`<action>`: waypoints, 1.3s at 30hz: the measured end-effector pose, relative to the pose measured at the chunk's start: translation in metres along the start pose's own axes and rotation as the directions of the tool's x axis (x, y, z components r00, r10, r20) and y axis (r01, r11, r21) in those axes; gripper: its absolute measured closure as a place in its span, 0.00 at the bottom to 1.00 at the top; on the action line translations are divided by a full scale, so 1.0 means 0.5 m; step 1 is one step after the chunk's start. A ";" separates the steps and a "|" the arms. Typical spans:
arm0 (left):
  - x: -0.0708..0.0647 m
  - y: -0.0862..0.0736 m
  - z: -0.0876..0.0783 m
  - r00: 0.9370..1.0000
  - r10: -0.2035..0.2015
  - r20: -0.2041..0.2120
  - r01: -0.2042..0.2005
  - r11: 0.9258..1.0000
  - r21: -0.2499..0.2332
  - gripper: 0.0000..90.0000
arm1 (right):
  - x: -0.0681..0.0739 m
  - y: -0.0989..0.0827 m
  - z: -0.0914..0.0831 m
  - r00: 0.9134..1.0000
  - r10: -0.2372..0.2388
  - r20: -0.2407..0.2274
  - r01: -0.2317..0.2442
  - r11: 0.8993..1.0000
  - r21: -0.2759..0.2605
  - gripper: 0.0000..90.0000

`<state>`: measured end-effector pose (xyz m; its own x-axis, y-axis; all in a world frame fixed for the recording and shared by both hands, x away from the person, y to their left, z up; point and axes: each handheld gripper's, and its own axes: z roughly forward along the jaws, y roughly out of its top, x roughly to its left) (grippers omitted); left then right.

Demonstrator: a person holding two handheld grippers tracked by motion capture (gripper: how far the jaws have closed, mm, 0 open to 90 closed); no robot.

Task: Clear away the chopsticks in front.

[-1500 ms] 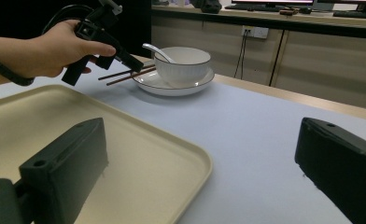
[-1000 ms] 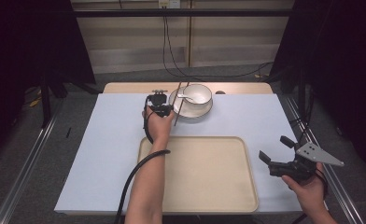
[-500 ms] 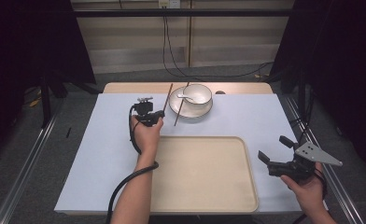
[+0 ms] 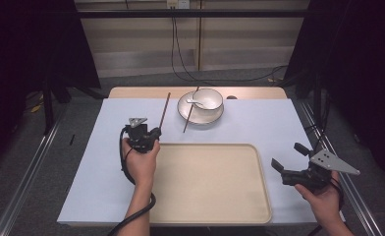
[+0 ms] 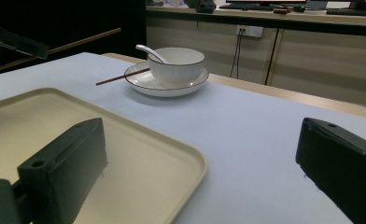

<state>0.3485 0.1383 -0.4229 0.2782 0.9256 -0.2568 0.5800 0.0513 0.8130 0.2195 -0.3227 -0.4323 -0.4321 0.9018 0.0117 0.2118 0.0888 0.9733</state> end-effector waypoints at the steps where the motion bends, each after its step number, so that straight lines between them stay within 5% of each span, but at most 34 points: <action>1: 0.000 0.000 0.000 1.000 0.000 0.000 0.000 1.000 0.000 0.95 | 0.000 0.000 0.000 1.000 0.000 0.000 0.000 1.000 0.000 0.02; 15: 0.013 -0.097 -0.115 0.998 -0.065 -0.018 0.064 0.996 -0.065 0.95 | 0.004 0.000 0.000 1.000 -0.006 -0.002 0.006 1.000 0.003 0.02; 16: 0.006 -0.111 -0.129 0.997 -0.059 -0.047 0.056 0.995 -0.077 0.95 | 0.005 0.000 0.000 1.000 -0.007 -0.003 0.007 1.000 0.008 0.02; 20: -0.005 -0.135 -0.145 0.998 -0.043 -0.047 0.039 0.997 -0.074 0.95 | 0.006 0.000 0.001 1.000 -0.006 -0.002 0.006 1.000 0.007 0.02; 25: -0.018 -0.171 -0.171 0.998 -0.069 -0.011 0.068 0.995 -0.069 0.95 | 0.006 0.000 0.000 1.000 -0.011 -0.003 0.011 1.000 0.005 0.02; 39: -0.022 -0.234 -0.201 0.995 -0.100 -0.026 0.100 0.995 -0.022 0.95 | 0.008 0.000 0.000 1.000 -0.019 -0.003 0.019 1.000 0.007 0.02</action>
<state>0.2005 0.1598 -0.4628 0.1982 0.9253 -0.3232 0.5877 0.1518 0.7947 0.2177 -0.3192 -0.4321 -0.4384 0.8988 -0.0058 0.2096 0.1085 0.9717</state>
